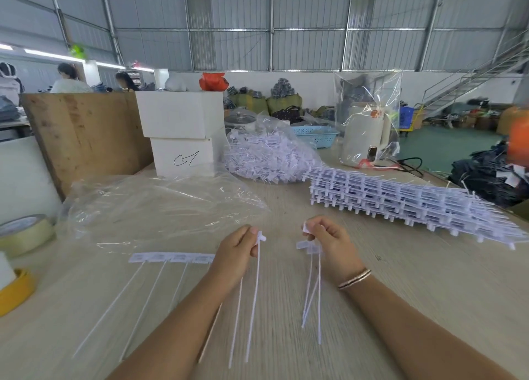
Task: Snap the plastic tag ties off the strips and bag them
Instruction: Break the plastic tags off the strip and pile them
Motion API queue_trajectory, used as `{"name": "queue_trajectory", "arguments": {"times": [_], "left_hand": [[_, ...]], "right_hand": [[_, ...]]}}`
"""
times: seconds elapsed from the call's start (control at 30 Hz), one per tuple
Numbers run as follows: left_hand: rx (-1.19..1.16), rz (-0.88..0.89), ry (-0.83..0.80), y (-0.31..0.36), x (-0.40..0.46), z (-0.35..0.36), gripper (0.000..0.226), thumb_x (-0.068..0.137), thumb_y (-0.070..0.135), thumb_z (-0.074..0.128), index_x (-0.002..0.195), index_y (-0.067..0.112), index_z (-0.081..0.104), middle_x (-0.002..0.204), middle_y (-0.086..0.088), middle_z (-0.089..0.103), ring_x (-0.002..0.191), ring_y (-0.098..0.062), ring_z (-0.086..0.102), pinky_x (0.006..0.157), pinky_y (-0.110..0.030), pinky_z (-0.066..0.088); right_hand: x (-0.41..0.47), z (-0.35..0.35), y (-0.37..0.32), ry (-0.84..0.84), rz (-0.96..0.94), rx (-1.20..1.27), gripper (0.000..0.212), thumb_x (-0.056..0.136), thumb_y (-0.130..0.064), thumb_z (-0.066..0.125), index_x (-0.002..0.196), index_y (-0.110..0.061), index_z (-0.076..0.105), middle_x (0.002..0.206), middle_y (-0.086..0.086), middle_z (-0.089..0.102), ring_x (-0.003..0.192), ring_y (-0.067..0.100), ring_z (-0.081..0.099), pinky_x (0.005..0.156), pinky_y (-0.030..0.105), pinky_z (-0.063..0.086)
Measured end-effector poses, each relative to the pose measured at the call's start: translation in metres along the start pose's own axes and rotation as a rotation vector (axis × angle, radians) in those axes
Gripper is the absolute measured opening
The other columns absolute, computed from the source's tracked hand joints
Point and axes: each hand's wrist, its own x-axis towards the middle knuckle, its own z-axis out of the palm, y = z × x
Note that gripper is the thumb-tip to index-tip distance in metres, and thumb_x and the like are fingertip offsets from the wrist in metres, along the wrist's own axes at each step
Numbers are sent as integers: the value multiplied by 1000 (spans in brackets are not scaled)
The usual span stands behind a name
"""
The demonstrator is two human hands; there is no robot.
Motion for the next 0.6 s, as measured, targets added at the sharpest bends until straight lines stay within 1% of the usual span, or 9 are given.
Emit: {"name": "queue_trajectory", "arguments": {"times": [0.07,0.13,0.23,0.3,0.33,0.4,0.5,0.57,0.6], "left_hand": [[36,18,3,-5,0,-1,29,95,13,50,67,12,57,60,3,45,62,-13,43,62,-26,33],[149,33,-9,-8,1,0,19,94,13,50,76,11,57,66,0,51,65,-17,48,64,-30,37],[395,73,-32,-11,0,3,17,92,10,46,88,25,52,79,5,61,78,-17,59,71,-33,46],[480,129,-46,-9,-3,4,21,91,12,47,93,32,50,79,13,59,78,-15,58,73,-30,45],[506,160,-46,-8,-4,4,20,90,13,48,94,33,49,79,13,58,78,-13,57,77,-30,44],[527,219,-37,-7,-5,5,20,90,14,49,98,32,48,79,13,57,78,-7,56,83,-32,42],[495,267,-38,-4,-5,9,23,89,10,53,104,27,46,84,12,55,81,-12,56,86,-35,43],[463,285,-39,-4,-5,13,23,89,8,53,104,24,46,88,12,55,84,-14,55,86,-35,43],[457,302,-37,-4,-6,14,23,89,6,53,104,22,47,88,13,54,80,-10,54,85,-34,42]], "right_hand": [[3,4,7,-20,-5,-336,24,94,-15,52,72,-25,58,79,-10,59,78,13,58,74,21,44],[5,7,14,-7,-21,-719,19,92,-26,54,75,-32,56,91,-12,56,94,10,52,87,28,28],[11,6,18,22,123,-965,8,90,-41,52,91,-36,58,111,-11,48,113,11,42,94,32,22],[13,3,20,46,206,-1017,24,89,-45,52,109,-34,58,123,-9,46,120,14,39,98,34,24],[12,3,20,79,163,-1012,27,89,-44,53,113,-32,58,124,-9,46,121,14,39,97,33,22],[6,6,16,113,-75,-954,24,89,-41,55,109,-31,61,119,-10,51,116,12,43,88,26,18],[-5,15,9,-94,-340,-884,40,85,-54,37,101,-33,67,106,-22,54,105,0,47,81,25,15],[-9,19,7,-190,-365,-882,49,82,-61,28,100,-38,67,103,-30,50,101,-7,43,82,27,15],[-8,19,7,-202,-359,-884,46,82,-62,31,99,-38,67,102,-31,50,101,-8,43,83,28,16]]}}
